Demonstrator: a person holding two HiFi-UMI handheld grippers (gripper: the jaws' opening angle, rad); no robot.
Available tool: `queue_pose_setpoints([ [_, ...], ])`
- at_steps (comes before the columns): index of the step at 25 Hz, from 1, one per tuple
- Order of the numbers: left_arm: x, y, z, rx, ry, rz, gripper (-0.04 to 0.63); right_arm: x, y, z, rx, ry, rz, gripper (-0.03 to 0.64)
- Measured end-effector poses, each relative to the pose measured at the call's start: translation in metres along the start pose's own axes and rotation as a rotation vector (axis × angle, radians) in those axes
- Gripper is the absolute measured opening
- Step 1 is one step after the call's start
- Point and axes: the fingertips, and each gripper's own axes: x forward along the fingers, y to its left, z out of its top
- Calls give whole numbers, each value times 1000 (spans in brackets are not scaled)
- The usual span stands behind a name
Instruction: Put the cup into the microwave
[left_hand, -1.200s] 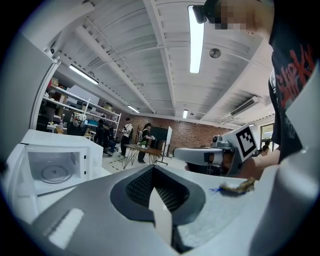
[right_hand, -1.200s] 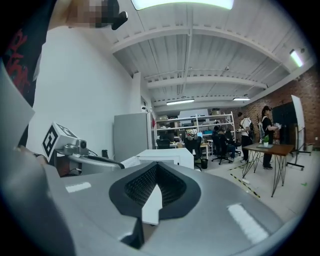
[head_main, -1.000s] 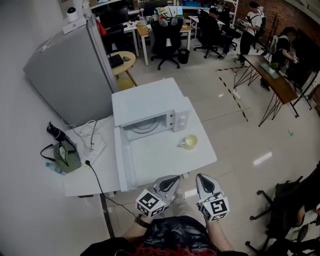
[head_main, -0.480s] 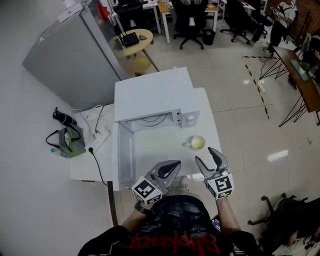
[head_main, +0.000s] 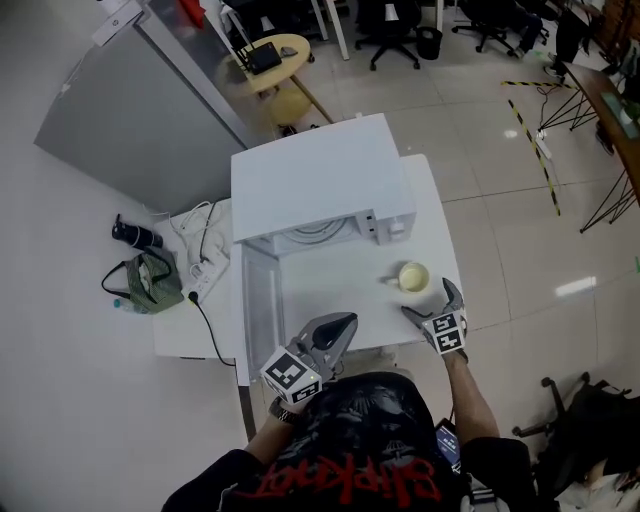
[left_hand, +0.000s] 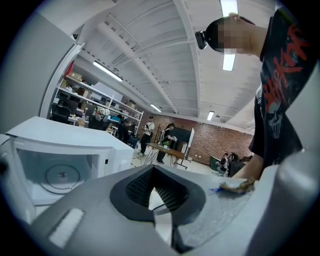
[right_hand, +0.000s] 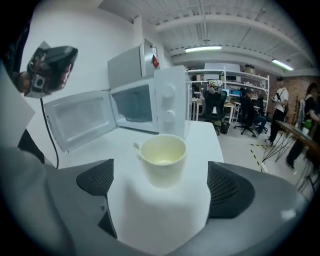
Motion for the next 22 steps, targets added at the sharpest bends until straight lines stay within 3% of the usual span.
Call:
queue_pose_setpoints([
  [3, 1, 4, -9, -2, 30, 2, 3, 32, -10, -10, -48, 42, 14, 557],
  [8, -2, 15, -12, -16, 56, 47, 3, 67, -13, -8, -37, 71, 52, 542],
  [10, -7, 21, -14, -22, 58, 70, 3, 72, -7, -1, -37, 64, 93, 455],
  [16, -14, 29, -21, -35, 60, 72, 3, 65, -1, -3, -65, 111, 105, 453],
  [22, -16, 37, -16, -41, 22, 77, 3, 34, 47, 7, -218, 122, 191, 453],
])
